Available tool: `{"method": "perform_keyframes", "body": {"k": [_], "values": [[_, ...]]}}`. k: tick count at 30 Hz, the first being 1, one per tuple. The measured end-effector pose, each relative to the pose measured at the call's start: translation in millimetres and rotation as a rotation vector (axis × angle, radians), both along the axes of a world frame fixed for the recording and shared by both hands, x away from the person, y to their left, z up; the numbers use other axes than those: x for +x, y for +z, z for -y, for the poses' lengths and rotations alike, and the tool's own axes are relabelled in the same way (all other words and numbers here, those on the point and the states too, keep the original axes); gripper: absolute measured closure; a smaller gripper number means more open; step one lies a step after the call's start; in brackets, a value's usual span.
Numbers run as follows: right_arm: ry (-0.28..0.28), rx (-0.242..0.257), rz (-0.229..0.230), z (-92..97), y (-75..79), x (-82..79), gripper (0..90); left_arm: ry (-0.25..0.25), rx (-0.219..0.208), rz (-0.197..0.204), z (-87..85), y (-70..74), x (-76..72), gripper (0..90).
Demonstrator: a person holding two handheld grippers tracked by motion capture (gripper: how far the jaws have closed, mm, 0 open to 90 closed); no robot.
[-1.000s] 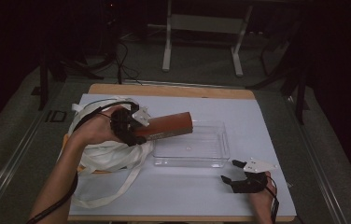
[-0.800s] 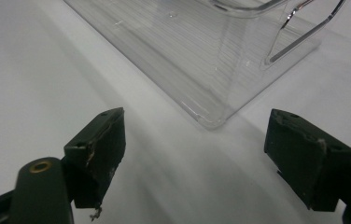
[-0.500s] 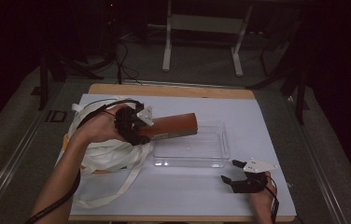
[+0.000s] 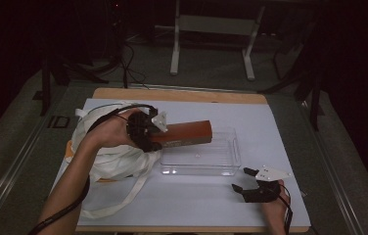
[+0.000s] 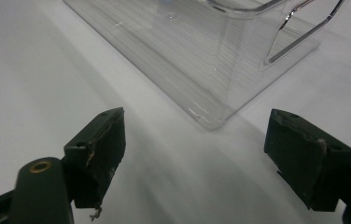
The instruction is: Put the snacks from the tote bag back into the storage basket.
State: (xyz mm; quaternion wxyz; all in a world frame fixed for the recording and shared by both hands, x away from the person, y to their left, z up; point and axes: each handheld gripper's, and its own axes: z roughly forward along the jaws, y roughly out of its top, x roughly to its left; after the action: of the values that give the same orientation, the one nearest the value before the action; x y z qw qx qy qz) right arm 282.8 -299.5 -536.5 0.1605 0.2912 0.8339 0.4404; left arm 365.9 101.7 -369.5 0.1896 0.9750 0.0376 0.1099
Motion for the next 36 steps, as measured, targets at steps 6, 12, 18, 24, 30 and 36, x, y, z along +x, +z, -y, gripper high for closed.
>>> {"method": "perform_keyframes", "body": {"k": [6, 12, 18, 24, 30, 36], "values": [[0.000, 0.001, 0.000, 0.1, 0.1, 0.0, 20.4, -0.020, 0.015, -0.002, 8.1, -1.3, 0.2, 43.3], [0.000, 0.003, -0.002, 0.3, 0.2, -0.1, 20.4, -0.036, 0.031, 0.002, 14.1, -3.1, 0.5, 43.3], [-0.001, 0.004, -0.003, 0.2, 0.2, -0.2, 20.4, -0.055, 0.043, 0.003, 18.9, -5.5, 0.1, 43.3], [0.001, 0.000, 0.000, 0.1, 0.2, -0.2, 20.4, -0.061, 0.053, 0.006, 22.2, -9.5, 0.9, 43.2], [0.001, 0.000, 0.001, 0.2, 0.2, -0.2, 20.4, -0.071, 0.066, 0.003, 26.1, -12.1, 1.6, 43.3], [0.000, 0.001, 0.000, 0.3, 0.2, -0.3, 20.4, -0.081, 0.084, 0.001, 28.0, -13.2, 2.6, 43.2]]}}
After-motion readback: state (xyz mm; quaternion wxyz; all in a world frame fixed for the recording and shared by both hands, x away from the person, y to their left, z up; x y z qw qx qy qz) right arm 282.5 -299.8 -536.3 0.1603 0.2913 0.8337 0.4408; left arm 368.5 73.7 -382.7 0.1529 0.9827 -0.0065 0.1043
